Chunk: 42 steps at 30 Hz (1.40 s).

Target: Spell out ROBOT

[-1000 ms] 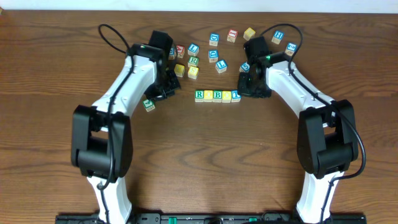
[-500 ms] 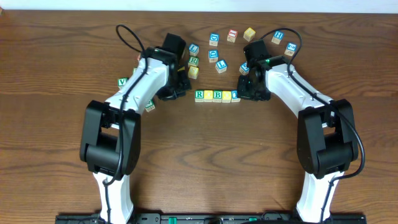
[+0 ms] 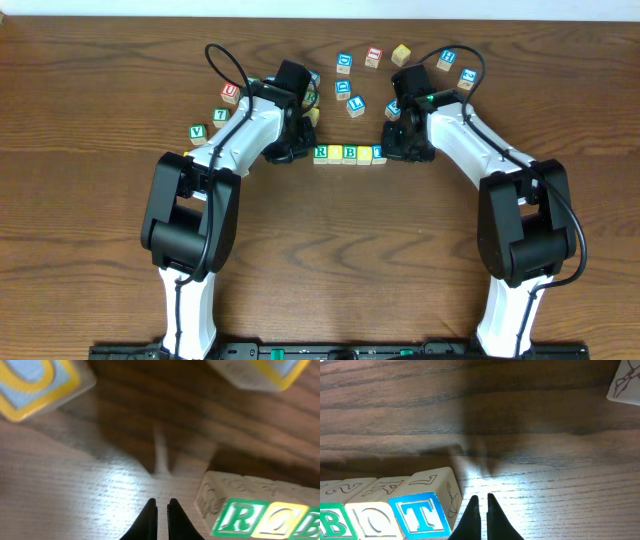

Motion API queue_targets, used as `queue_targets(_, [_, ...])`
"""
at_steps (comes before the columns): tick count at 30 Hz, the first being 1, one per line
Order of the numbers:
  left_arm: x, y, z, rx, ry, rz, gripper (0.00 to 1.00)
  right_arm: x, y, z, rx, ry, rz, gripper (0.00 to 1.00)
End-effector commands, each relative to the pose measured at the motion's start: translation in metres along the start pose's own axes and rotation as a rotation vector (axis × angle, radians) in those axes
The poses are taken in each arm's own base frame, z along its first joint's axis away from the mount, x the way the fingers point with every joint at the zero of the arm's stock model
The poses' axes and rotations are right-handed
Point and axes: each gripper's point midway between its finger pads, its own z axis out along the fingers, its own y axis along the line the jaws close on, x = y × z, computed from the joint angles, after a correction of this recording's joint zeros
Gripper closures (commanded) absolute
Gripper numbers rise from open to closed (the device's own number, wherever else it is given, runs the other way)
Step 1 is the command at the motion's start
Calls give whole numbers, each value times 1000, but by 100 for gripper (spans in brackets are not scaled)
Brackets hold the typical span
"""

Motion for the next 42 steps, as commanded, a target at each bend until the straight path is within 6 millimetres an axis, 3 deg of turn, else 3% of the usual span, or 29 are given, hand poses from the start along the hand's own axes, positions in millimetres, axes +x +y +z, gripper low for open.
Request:
queue_targets(1, [5,-6,7,13,13,22,91,1,-1,1,-4,4,22,99])
queue_targets(15, [9,-13,8,18,11,53,91,1,-1,1,-4,4,21,99])
queue_targets(28, [13,-34,10,46,-14,125,91,3,-2,1,-1,11,22,99])
queue_targets(42, [8,-33,10,33,-40,134,91,3,-2,1,0,11,18,99])
